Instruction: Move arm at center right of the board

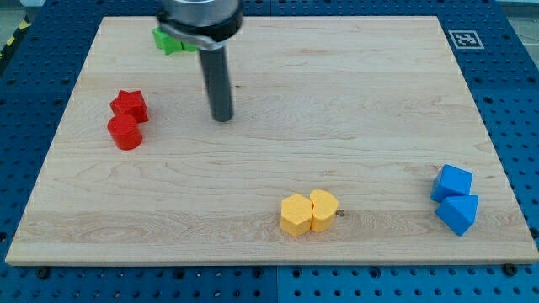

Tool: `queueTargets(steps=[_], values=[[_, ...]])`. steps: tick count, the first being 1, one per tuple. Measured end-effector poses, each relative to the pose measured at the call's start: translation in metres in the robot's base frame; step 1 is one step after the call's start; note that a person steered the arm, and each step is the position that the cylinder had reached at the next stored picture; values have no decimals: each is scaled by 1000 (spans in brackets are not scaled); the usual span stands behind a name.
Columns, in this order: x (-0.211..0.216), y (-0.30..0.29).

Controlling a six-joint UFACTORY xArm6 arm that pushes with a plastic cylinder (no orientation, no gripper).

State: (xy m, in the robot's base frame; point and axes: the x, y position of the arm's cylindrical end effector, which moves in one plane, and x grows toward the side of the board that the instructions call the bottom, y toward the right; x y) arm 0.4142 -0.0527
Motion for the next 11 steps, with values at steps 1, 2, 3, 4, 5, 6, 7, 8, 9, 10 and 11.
queueTargets(steps=[1, 2, 3, 4, 5, 6, 7, 8, 9, 10, 11], values=[[-6, 10], [-8, 11], [-26, 67], [-32, 98], [-36, 110], [-41, 168], [-41, 186], [-35, 235], [-35, 267], [-35, 336], [-35, 398]])
